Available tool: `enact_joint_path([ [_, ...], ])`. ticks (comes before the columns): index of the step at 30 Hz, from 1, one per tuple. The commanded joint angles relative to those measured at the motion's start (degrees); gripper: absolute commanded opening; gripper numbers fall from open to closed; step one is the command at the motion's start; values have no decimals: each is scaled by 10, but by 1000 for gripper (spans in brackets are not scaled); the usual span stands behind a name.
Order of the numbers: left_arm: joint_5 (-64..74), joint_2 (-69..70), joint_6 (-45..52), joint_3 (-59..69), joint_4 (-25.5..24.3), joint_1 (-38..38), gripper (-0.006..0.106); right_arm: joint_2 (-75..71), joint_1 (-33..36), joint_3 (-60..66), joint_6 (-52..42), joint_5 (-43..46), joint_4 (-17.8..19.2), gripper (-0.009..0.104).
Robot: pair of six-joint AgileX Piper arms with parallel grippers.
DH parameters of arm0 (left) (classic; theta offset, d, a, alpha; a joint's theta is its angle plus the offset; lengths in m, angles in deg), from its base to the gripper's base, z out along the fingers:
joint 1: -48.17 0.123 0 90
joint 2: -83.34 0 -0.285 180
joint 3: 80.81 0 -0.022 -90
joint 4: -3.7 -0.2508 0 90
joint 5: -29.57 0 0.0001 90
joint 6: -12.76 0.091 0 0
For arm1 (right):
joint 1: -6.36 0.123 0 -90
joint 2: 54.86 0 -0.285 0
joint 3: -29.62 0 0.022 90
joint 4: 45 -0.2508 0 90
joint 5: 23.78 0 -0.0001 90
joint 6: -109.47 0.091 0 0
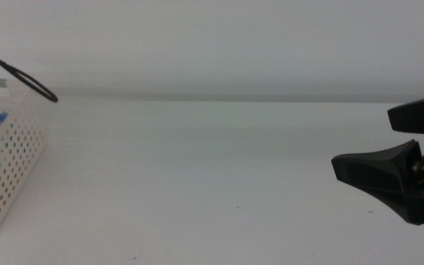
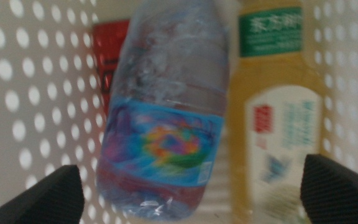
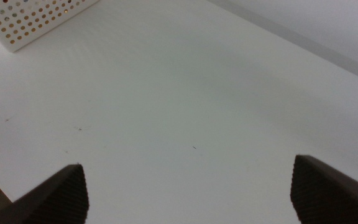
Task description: Use arms to grab the bottles and put them into the dustbin to the left of the table.
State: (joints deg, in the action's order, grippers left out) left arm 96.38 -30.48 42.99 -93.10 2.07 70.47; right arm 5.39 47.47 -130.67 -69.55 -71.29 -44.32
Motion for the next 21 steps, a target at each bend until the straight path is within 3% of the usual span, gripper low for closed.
enact_joint_path([
  [1, 33, 26, -28, -6, 11, -1, 94, -2, 1, 2, -6, 5, 2, 86],
  [8, 83, 130, -128, -6, 99, -1, 94, -2, 1, 2, -6, 5, 2, 86],
  [13, 84, 240, -108, 26, 175, -3, 94, -2, 1, 2, -6, 5, 2, 86],
  [18, 39, 379, -79, 98, 203, -56, 94, -2, 1, 2, -6, 5, 2, 86],
  [21, -41, 461, -121, 157, 172, -146, 94, -2, 1, 2, -6, 5, 2, 86],
])
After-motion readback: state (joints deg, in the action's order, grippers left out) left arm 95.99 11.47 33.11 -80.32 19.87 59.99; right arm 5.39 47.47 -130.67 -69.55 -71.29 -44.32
